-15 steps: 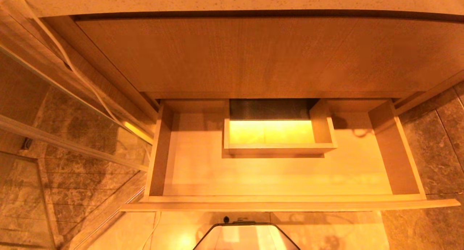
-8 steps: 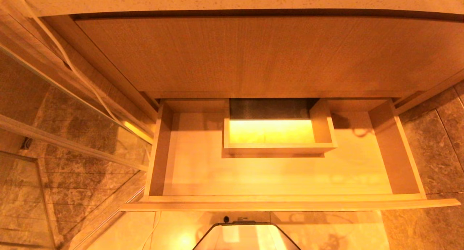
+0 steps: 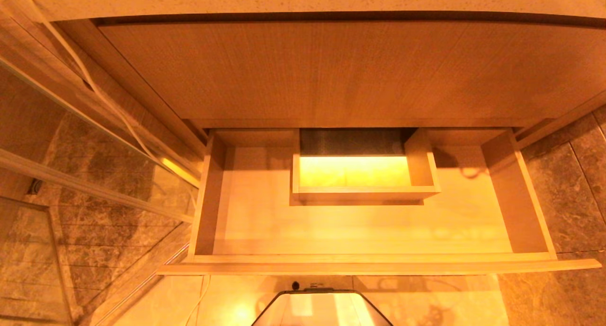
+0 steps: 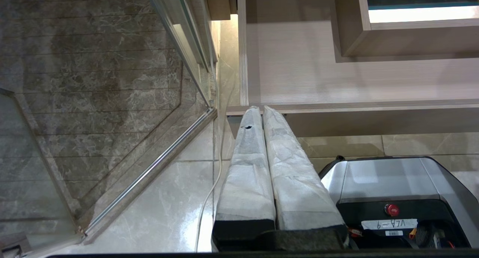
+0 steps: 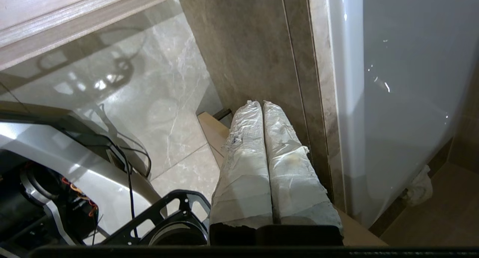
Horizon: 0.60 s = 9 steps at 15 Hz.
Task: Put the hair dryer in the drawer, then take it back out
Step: Close the drawer
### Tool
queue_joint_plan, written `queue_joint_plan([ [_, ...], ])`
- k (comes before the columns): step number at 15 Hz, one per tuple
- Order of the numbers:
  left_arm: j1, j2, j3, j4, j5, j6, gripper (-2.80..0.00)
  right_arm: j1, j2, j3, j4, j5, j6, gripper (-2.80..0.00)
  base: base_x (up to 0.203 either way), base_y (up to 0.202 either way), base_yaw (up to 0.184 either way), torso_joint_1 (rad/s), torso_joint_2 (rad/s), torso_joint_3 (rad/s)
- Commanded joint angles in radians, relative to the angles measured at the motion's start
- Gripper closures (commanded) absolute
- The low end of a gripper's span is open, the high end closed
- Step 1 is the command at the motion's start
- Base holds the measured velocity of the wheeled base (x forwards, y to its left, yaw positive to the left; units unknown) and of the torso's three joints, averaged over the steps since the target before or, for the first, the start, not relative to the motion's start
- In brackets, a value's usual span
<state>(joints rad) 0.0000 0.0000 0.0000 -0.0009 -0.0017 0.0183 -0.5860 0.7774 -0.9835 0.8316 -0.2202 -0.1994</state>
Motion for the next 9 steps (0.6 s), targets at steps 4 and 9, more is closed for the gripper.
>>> queue_joint_plan([
  [4,0.000,0.002,0.002,0.000,0.000,0.000,0.00,-0.002,0.001,0.006,0.001,-0.002,0.000,0.00,0.000,0.000,0.000,0.000,0.00,0.000],
  [9,0.000,0.000,0.002,-0.001,0.000,0.000,0.00,-0.003,-0.009,0.005,0.004,-0.003,0.002,0.00,0.000,0.000,0.000,0.000,0.00,0.000],
])
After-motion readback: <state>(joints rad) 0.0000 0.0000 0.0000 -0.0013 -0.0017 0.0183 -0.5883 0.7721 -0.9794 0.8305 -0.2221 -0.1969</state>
